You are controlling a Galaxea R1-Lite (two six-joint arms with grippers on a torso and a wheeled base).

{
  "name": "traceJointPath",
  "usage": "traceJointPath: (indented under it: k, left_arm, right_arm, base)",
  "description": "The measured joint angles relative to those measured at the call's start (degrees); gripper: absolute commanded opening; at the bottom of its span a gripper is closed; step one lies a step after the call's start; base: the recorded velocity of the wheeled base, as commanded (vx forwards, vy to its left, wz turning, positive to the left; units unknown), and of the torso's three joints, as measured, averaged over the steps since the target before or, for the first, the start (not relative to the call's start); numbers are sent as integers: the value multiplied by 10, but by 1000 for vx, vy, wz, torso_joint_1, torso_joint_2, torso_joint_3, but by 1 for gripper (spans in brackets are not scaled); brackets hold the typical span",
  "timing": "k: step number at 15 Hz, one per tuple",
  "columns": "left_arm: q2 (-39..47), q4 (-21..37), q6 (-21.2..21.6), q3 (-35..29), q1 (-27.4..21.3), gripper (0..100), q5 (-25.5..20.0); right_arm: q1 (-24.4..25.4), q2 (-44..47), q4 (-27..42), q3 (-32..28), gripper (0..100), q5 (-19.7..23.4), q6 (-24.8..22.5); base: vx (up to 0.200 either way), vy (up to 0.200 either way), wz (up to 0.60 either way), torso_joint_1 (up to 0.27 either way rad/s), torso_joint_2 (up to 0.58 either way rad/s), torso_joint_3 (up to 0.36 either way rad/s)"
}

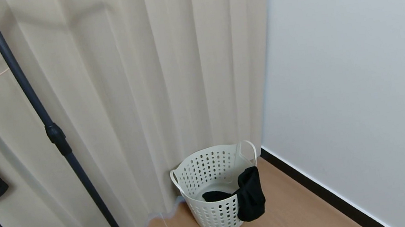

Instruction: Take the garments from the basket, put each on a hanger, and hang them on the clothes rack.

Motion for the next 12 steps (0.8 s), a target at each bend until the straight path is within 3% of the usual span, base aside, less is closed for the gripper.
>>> traceJointPath:
  k: [5, 12]
  left_arm:
    - [0, 1, 0, -1, 0, 100, 1]
    - [0, 1, 0, -1, 0, 100, 1]
  right_arm:
    - [0, 0, 0, 0, 100, 0, 0]
    - [0, 0, 0, 0, 100, 0, 0]
  base:
    - [0, 0, 0, 0, 0, -22]
    - [0, 0, 0, 1, 2, -182]
